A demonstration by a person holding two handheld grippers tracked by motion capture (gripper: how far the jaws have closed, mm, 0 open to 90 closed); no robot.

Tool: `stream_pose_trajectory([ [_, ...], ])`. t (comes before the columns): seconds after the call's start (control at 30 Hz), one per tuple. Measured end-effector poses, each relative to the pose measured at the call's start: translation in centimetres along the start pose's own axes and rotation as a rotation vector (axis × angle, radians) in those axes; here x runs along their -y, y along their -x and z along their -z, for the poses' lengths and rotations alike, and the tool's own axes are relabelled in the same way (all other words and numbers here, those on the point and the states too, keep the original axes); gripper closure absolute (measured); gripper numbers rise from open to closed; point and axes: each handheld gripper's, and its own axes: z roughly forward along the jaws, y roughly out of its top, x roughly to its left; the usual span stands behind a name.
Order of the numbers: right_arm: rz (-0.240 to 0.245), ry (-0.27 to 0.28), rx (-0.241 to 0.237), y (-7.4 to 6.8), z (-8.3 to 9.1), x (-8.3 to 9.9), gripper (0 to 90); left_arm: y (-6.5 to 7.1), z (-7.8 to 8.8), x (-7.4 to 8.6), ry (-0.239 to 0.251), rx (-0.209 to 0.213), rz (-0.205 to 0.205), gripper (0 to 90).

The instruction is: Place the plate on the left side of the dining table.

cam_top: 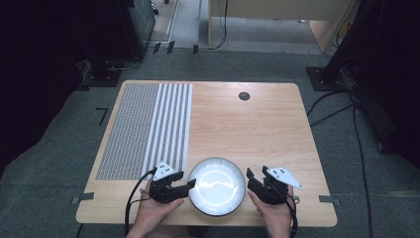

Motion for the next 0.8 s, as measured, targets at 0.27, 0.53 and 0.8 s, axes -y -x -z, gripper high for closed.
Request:
stream_pose_trajectory([
  [0.27, 0.025, -0.035, -0.065, -1.3, -0.3, 0.6, 54.3, 0.6, -0.6, 0.2, -0.021, -0.005, -0.023, 57.4],
  [0.53, 0.020, -0.043, -0.132, -1.9, -0.3, 1.0, 68.3, 0.2, -0.8, 0.5, -0.049, -0.017, -0.013, 66.6],
  [0.8, -0.030, -0.094, -0.171, -1.7, -0.9, 1.6, 75.7, 0.1, -1.1, 0.6, -0.067, -0.021, -0.020, 69.9],
])
